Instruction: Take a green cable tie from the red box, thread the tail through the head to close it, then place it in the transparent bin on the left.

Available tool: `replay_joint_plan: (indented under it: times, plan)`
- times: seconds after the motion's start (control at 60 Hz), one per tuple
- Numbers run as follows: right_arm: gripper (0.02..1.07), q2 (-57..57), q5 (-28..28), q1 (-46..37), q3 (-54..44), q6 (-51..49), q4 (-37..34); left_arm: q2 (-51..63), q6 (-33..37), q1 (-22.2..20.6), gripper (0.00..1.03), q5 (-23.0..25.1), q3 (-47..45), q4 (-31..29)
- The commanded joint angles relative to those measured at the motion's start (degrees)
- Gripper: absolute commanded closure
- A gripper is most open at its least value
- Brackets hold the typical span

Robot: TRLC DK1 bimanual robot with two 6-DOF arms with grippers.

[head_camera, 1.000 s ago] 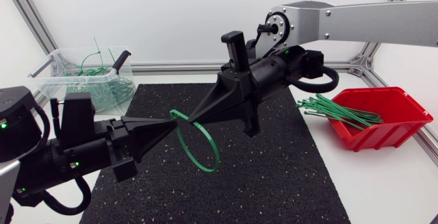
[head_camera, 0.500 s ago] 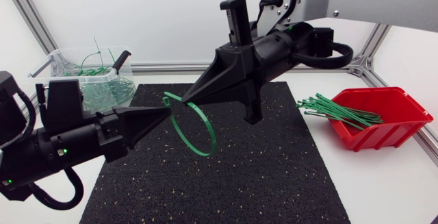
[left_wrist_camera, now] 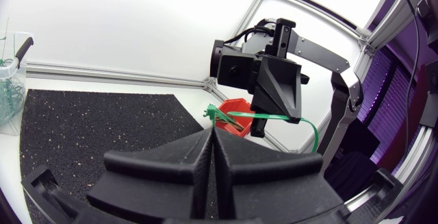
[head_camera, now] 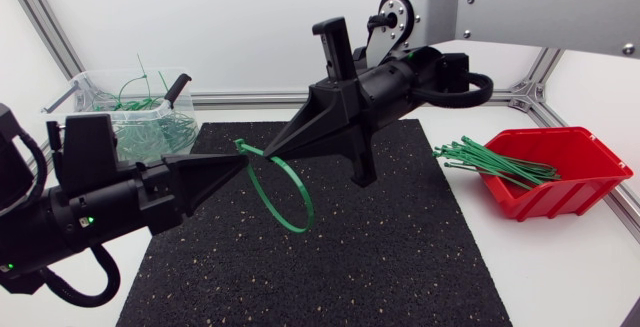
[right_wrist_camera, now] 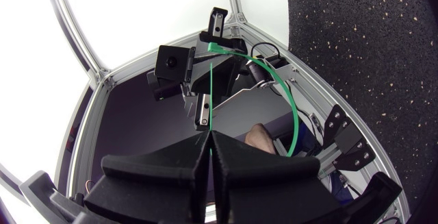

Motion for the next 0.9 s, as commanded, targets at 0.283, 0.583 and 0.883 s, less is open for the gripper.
replay_joint_plan:
  times: [0.283, 0.583, 0.883]
  plan:
    - [1.01, 1.5, -0.6, 0.1, -0.8, -1.2, 0.0, -0.7, -1.4, -0.7, 1.00, -0.1, 1.5, 1.1]
    - [1.01, 1.6, -0.6, 0.1, -0.9, -1.3, 0.4, -0.9, -1.4, -1.2, 1.00, 0.1, 1.3, 1.1]
    - [1.01, 2.5, -0.6, -0.4, -0.9, -1.3, 0.9, -1.5, -1.4, -1.4, 1.00, 0.1, 1.3, 0.9]
